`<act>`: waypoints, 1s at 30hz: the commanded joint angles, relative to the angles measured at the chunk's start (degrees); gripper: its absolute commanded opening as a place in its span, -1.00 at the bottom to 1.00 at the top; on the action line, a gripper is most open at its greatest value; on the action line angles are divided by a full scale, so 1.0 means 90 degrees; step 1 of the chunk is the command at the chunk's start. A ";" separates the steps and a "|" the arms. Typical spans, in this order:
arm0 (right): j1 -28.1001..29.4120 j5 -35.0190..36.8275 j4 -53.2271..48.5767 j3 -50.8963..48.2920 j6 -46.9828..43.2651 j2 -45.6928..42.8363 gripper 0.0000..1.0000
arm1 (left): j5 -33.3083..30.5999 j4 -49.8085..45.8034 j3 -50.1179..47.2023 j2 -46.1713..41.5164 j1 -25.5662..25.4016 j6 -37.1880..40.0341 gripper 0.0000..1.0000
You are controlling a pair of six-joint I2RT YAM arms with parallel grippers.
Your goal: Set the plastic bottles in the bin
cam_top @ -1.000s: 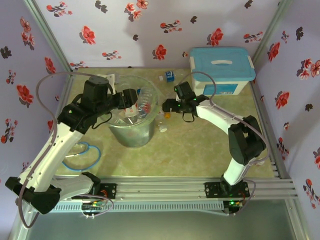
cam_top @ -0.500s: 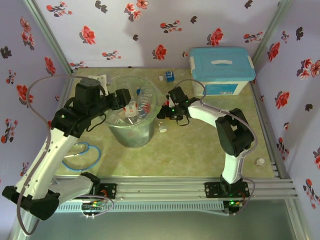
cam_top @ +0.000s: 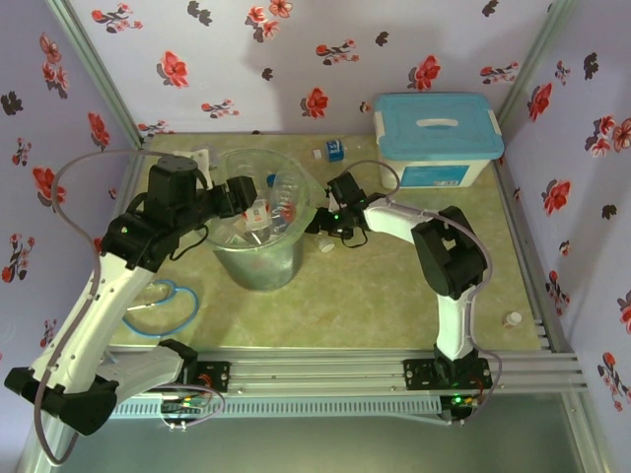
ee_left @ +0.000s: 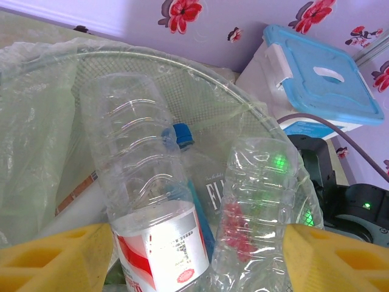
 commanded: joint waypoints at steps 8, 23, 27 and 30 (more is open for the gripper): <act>-0.0034 -0.0093 0.0068 -0.0312 0.0232 -0.0179 0.29 | -0.0003 0.0026 -0.0129 -0.0127 0.0045 -0.0086 0.48; -0.0661 -0.0014 -0.0078 -0.1431 0.0214 -0.2240 0.11 | 0.0488 0.0456 0.0017 0.0171 0.0050 -0.0235 0.48; -0.1020 0.0000 -0.0195 -0.1692 0.0136 -0.3078 0.10 | 0.0796 0.0727 0.0108 0.0273 0.0050 -0.0358 0.48; -0.1229 0.0063 -0.0463 -0.1674 -0.0029 -0.3636 0.09 | 0.1089 0.1103 0.0108 0.0323 0.0024 -0.0559 0.51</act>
